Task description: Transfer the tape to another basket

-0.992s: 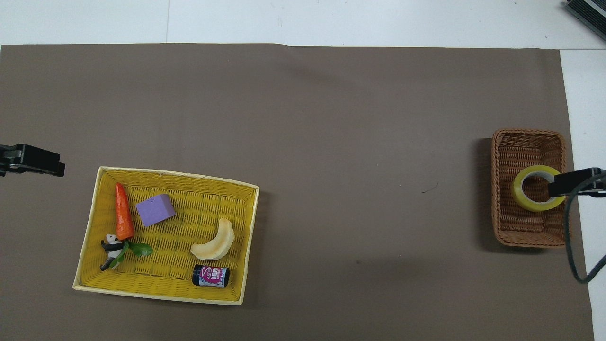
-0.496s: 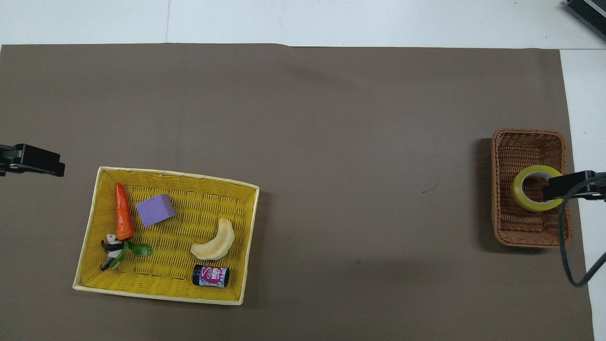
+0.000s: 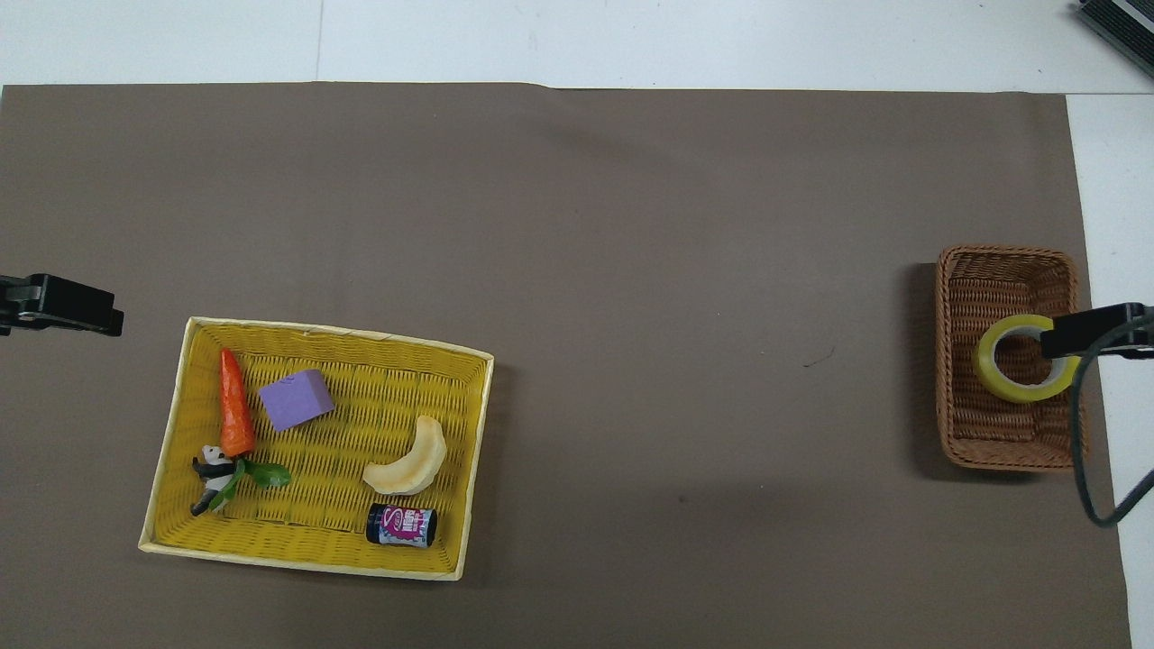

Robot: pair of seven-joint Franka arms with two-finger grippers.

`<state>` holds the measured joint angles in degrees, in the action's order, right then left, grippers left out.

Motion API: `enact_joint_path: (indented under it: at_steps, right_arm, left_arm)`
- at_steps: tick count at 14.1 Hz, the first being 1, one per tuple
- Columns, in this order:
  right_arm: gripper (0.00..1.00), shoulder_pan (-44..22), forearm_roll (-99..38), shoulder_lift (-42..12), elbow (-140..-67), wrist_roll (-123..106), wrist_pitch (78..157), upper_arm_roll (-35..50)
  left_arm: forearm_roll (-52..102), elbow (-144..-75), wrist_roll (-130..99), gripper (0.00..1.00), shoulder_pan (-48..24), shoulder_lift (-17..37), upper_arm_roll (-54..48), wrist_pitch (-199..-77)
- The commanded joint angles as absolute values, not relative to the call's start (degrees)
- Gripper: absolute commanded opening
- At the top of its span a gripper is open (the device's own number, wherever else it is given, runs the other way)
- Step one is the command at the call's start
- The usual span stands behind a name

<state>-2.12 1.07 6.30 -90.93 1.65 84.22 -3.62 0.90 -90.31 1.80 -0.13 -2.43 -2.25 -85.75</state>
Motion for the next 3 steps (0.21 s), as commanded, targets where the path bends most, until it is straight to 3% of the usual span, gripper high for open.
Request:
enact_joint_path:
  at_steps: [1,3]
  right_arm:
    - [1.00,-2.02,0.97,5.36,-89.56,0.62,83.85,-3.60]
    - [1.00,-2.11,0.97,5.62,-89.91,0.70,83.59,-3.52]
  left_arm:
    - [0.53,-90.88,2.46,1.00,0.79,-3.25,-2.90,-86.13]
    - [0.53,-90.88,2.46,1.00,0.79,-3.25,-2.90,-86.13]
